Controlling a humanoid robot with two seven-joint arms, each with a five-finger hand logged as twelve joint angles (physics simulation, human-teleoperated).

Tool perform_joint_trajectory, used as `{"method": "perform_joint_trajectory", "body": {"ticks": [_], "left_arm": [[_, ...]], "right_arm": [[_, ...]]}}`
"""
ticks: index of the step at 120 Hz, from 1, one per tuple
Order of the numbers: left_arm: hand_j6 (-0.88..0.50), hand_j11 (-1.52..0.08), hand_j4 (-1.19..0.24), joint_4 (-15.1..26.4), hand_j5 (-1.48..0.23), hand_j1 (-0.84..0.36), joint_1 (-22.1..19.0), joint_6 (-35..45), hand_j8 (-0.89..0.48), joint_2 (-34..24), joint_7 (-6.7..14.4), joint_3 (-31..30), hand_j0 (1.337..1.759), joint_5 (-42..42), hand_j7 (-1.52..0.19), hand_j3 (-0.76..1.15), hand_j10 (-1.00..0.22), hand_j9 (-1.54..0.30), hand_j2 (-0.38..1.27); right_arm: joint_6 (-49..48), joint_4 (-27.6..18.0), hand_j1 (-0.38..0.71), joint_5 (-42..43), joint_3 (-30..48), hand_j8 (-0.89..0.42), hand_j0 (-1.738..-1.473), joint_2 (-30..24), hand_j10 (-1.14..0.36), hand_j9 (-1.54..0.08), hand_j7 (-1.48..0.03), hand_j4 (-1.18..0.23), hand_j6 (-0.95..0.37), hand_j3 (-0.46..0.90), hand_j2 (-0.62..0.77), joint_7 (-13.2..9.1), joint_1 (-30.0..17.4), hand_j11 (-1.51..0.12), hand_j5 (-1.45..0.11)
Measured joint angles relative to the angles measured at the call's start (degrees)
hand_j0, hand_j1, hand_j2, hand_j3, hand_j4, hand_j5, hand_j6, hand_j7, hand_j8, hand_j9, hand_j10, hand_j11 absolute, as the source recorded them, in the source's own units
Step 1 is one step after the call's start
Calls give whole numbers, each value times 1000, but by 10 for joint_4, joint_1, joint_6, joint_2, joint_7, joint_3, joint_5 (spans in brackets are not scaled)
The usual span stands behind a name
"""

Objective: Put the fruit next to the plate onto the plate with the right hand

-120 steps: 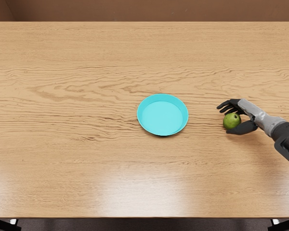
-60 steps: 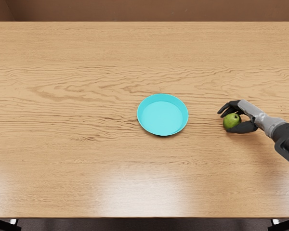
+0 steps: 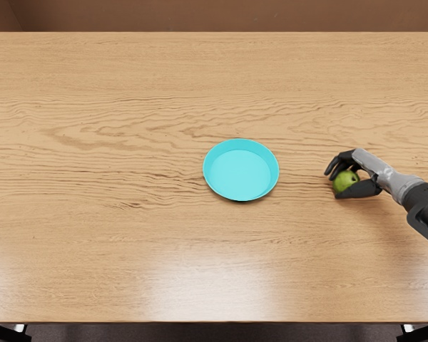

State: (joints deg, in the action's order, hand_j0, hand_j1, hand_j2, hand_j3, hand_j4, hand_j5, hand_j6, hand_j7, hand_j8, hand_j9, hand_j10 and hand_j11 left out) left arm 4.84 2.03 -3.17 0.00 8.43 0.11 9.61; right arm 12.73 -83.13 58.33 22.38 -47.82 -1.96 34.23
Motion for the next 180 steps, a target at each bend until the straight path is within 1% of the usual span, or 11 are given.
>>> {"method": "perform_joint_trajectory", "body": {"ticks": [16, 32, 39, 65, 96, 108, 120, 130, 160, 170, 180], "left_arm": [[-21, -26, -21, 0, -27, 325, 0, 0, -21, 0, 0, 0, 1658, 0, -27, 0, -21, -27, 4], [-21, -26, -21, 0, -27, 325, 0, 0, -21, 0, 0, 0, 1658, 0, -27, 0, -21, -26, 4], [-21, -26, -21, 0, -27, 325, 0, 0, -21, 0, 0, 0, 1658, 0, -27, 0, -21, -26, 4], [-21, -26, -21, 0, -26, 325, 0, 0, -21, 0, 0, 0, 1658, 0, -26, 0, -21, -26, 4], [-21, -26, -21, 0, -26, 325, 0, 0, -21, 0, 0, 0, 1658, 0, -26, 0, -21, -26, 4], [-21, -26, -21, 0, -26, 325, 0, 0, -21, 0, 0, 0, 1658, 0, -26, 0, -21, -26, 4], [-21, -26, -21, 0, -26, 325, 0, 0, -21, 0, 0, 0, 1658, 0, -26, 0, -21, -26, 4], [-21, -26, -21, 0, -26, 325, 0, 0, -21, 0, 0, 0, 1658, 0, -26, 0, -21, -26, 4], [-21, -26, -21, 0, -26, 325, 0, 0, -21, 0, 0, 0, 1658, 0, -26, 0, -21, -26, 4], [-21, -26, -21, 0, -26, 325, 0, 0, -21, 0, 0, 0, 1658, 0, -26, 0, -21, -26, 4], [-21, -26, -21, 0, -26, 325, 0, 0, -21, 0, 0, 0, 1658, 0, -26, 0, -21, -26, 4]], "right_arm": [[-5, 0, 290, -3, 0, -404, -1650, -1, -377, -946, -949, -746, -685, 1, 195, 0, 2, -975, -928], [-19, -1, 277, -9, 2, -403, -1650, -2, -351, -998, -974, -744, -723, 0, 204, 0, 6, -997, -989], [-26, -1, 274, -11, 4, -388, -1650, -4, -373, -1004, -981, -743, -735, 0, 196, 0, 9, -1005, -1006], [-67, -5, 268, -21, 29, -387, -1650, -5, -367, -1020, -994, -744, -753, 0, 198, 0, 18, -1018, -1035], [-126, -9, 261, -62, 47, -380, -1650, -6, -367, -1033, -1000, -743, -758, 0, 183, 0, 55, -1025, -1052], [-145, -12, 267, -78, 50, -394, -1651, -3, -353, -1043, -1005, -743, -765, 0, 222, 0, 71, -1023, -1062], [-161, -16, 259, -100, 51, -384, -1651, -1, -356, -1065, -1013, -743, -774, 0, 201, 0, 86, -1028, -1083], [-174, -17, 246, -109, 52, -403, -1650, 14, -363, -1075, -1018, -744, -780, 0, 195, -2, 99, -1032, -1095], [-183, -11, 233, -126, 53, -386, -1650, 74, -378, -1093, -1031, -743, -792, 0, 174, -7, 130, -1040, -1128], [-182, 1, 245, -125, 52, -368, -1650, 99, -371, -1087, -1034, -748, -795, 0, 185, -7, 135, -1046, -1128], [-181, 28, 253, -122, 49, -364, -1650, 132, -360, -1085, -1036, -751, -797, 0, 193, -7, 140, -1050, -1128]]}}
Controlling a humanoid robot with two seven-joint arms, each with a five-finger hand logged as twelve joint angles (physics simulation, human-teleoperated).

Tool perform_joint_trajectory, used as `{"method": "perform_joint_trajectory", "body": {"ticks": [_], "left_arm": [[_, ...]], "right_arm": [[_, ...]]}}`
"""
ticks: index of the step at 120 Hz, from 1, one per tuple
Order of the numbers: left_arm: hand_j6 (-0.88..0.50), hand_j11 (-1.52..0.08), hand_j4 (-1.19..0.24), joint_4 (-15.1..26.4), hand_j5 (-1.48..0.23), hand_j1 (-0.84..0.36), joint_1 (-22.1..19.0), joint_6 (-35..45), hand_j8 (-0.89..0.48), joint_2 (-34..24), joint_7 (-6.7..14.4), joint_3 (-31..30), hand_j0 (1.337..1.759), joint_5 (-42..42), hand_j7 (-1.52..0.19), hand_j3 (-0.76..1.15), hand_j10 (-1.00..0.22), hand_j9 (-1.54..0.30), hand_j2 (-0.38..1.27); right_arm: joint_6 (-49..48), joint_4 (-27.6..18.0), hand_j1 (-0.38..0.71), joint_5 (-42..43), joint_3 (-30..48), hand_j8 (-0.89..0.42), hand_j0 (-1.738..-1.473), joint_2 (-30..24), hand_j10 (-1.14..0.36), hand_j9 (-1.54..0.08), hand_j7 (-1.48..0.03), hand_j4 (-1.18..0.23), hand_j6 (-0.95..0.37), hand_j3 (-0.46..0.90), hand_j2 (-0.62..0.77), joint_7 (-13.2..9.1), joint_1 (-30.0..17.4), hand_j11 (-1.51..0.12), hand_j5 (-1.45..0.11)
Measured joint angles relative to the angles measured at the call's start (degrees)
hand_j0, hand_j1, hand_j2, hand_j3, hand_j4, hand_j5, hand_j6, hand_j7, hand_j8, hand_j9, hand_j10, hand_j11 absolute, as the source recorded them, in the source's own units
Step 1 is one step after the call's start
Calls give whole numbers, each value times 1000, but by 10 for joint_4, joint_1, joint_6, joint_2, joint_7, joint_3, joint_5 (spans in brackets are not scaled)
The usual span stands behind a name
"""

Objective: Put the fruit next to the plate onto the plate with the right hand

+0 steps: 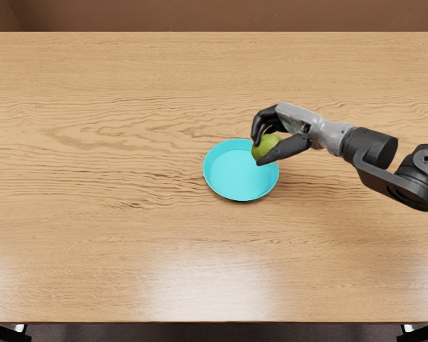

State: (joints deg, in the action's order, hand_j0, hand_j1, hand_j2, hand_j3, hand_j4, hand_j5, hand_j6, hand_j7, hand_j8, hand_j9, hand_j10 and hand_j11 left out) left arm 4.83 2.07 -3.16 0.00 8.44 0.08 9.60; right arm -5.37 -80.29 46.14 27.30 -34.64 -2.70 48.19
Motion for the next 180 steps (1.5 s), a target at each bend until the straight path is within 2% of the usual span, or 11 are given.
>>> {"method": "perform_joint_trajectory", "body": {"ticks": [42, 66, 85, 104, 140, 180], "left_arm": [[-21, -26, -21, 0, -26, 325, 0, 0, -21, 0, 0, 0, 1658, 0, -26, 0, -21, -26, 4], [-21, -26, -21, 0, -26, 325, 0, 0, -21, 0, 0, 0, 1658, 0, -26, 0, -21, -26, 4], [-21, -26, -21, 0, -26, 325, 0, 0, -21, 0, 0, 0, 1658, 0, -26, 0, -21, -26, 4], [-21, -26, -21, 0, -26, 325, 0, 0, -21, 0, 0, 0, 1658, 0, -26, 0, -21, -26, 4], [-21, -26, -21, 0, -27, 325, 0, 0, -21, 0, 0, 0, 1658, 0, -26, 0, -21, -26, 4], [-21, -26, -21, 0, -27, 325, 0, 0, -21, 0, 0, 0, 1658, 0, -27, 0, -21, -27, 4]], "right_arm": [[2, 93, 260, 44, -12, -360, -1650, 104, -350, -1085, -1040, -755, -801, 0, 204, 2, 3, -1055, -1128], [5, 124, 245, 60, -23, -388, -1650, 140, -375, -1067, -1040, -767, -800, 0, 186, 4, 2, -1057, -1106], [6, 130, 236, 62, -27, -404, -1650, 148, -385, -1043, -1022, -759, -787, 0, 175, 4, 2, -1039, -1076], [7, 131, 232, 62, -32, -462, -1653, 149, -426, -940, -932, -703, -718, 0, 186, 3, 3, -942, -962], [8, 132, 219, 60, -33, -510, -1657, 149, -446, -732, -726, -556, -559, 0, 60, 3, 4, -727, -733], [6, 132, 115, 53, -31, -395, -1658, 143, -381, -527, -526, -404, -405, 0, -45, 3, 4, -526, -528]]}}
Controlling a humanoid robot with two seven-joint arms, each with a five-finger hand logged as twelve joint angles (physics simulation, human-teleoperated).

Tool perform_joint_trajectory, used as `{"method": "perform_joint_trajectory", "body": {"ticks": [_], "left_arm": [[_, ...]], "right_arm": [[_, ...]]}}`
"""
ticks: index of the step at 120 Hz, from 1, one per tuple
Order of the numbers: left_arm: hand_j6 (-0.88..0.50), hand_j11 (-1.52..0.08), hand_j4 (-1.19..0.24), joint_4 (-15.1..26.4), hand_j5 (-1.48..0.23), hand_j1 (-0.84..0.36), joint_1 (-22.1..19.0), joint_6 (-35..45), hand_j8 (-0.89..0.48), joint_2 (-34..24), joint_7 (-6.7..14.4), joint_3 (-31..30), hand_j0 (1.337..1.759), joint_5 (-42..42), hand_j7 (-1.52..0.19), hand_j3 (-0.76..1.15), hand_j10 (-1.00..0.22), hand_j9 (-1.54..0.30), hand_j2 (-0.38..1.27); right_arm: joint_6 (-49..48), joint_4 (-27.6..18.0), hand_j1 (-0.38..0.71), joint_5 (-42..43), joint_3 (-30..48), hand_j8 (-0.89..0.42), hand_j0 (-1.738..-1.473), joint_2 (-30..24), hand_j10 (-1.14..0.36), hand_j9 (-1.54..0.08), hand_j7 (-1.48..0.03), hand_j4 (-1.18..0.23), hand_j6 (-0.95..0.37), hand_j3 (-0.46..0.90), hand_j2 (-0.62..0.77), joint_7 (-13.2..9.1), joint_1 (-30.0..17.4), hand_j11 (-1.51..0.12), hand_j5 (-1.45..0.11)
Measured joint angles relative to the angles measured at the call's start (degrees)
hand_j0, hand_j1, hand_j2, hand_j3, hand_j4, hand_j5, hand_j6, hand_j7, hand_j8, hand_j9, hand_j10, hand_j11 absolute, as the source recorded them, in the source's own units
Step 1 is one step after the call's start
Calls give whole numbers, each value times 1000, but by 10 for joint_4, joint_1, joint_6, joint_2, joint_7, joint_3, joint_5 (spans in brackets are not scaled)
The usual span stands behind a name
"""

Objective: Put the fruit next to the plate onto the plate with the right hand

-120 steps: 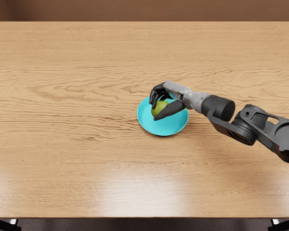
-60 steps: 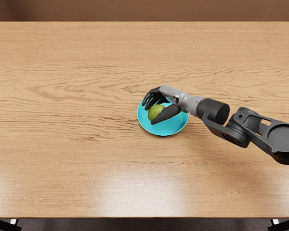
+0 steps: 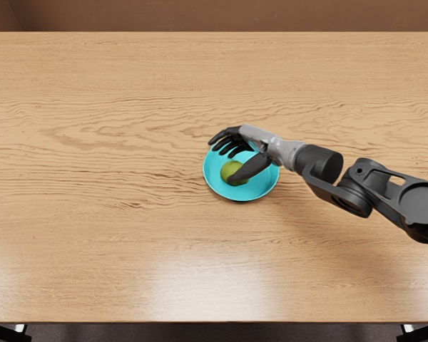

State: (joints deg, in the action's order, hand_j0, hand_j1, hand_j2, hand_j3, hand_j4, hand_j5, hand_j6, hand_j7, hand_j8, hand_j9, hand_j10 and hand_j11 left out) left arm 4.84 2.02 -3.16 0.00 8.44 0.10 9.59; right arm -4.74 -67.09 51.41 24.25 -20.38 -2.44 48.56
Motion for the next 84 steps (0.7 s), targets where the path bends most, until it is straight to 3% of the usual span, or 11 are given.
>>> {"method": "perform_joint_trajectory", "body": {"ticks": [44, 84], "left_arm": [[-21, -26, -21, 0, -27, 325, 0, 0, -21, 0, 0, 0, 1658, 0, -27, 0, -21, -27, 4], [-21, -26, -21, 0, -27, 325, 0, 0, -21, 0, 0, 0, 1658, 0, -27, 0, -21, -27, 4]], "right_arm": [[-73, -19, 27, -67, 28, -316, -1658, -49, -313, -412, -412, -317, -318, 0, -56, -2, 2, -412, -412], [-256, -35, -226, -224, 50, -105, -1658, -162, -104, -136, -136, -105, -106, 0, -18, -7, 1, -136, -136]]}}
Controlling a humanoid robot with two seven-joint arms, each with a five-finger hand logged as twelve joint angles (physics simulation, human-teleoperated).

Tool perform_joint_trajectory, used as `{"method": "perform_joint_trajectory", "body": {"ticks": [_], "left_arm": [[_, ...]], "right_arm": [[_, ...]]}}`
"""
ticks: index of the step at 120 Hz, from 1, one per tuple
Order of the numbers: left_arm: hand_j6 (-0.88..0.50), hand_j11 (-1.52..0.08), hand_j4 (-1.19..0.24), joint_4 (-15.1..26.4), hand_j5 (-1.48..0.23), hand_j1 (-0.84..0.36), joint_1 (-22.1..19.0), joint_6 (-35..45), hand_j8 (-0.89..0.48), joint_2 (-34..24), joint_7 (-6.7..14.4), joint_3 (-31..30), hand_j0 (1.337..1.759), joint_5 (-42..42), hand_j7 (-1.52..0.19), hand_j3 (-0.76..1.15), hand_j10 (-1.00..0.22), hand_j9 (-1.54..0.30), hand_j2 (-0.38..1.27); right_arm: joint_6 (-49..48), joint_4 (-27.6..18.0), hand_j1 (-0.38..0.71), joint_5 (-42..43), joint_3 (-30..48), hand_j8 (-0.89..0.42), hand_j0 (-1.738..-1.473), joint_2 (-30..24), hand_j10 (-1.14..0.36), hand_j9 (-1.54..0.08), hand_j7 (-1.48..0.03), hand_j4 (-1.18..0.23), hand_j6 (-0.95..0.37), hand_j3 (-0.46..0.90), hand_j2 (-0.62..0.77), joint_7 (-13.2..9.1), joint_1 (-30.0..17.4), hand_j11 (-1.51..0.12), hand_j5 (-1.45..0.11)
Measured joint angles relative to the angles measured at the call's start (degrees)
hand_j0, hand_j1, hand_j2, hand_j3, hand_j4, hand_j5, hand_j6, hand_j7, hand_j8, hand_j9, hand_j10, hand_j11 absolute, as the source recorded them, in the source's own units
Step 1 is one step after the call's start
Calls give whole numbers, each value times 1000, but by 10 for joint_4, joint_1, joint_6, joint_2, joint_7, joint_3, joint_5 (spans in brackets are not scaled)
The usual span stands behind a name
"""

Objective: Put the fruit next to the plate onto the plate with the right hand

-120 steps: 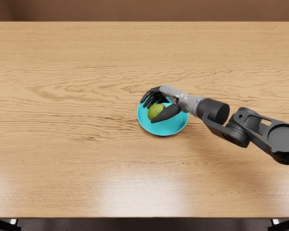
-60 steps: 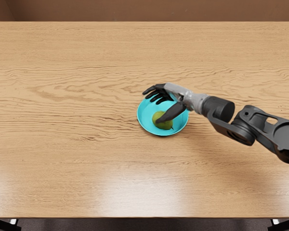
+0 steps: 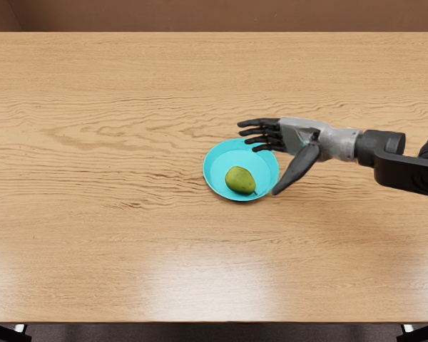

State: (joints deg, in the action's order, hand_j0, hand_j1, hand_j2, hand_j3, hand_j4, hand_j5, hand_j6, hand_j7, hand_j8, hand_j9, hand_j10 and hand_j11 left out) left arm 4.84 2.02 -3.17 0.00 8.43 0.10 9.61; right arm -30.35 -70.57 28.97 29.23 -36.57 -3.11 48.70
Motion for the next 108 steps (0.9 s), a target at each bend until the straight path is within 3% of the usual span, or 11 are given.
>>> {"method": "perform_joint_trajectory", "body": {"ticks": [60, 108], "left_arm": [[-21, -27, -21, 0, -27, 325, 0, 0, -21, 0, 0, 0, 1658, 0, -27, 0, -21, -27, 4], [-21, -27, -21, 0, -27, 325, 0, 0, -21, 0, 0, 0, 1658, 0, -27, 0, -21, -27, 4]], "right_arm": [[-46, 7, -340, -134, -1, -9, -1658, -118, -9, -12, -12, -10, -10, 0, 0, -5, -6, -12, -12], [-47, 12, -349, -168, -1, -1, -1658, -132, -1, -2, -2, -1, -1, 0, 2, -5, -7, -2, -2]]}}
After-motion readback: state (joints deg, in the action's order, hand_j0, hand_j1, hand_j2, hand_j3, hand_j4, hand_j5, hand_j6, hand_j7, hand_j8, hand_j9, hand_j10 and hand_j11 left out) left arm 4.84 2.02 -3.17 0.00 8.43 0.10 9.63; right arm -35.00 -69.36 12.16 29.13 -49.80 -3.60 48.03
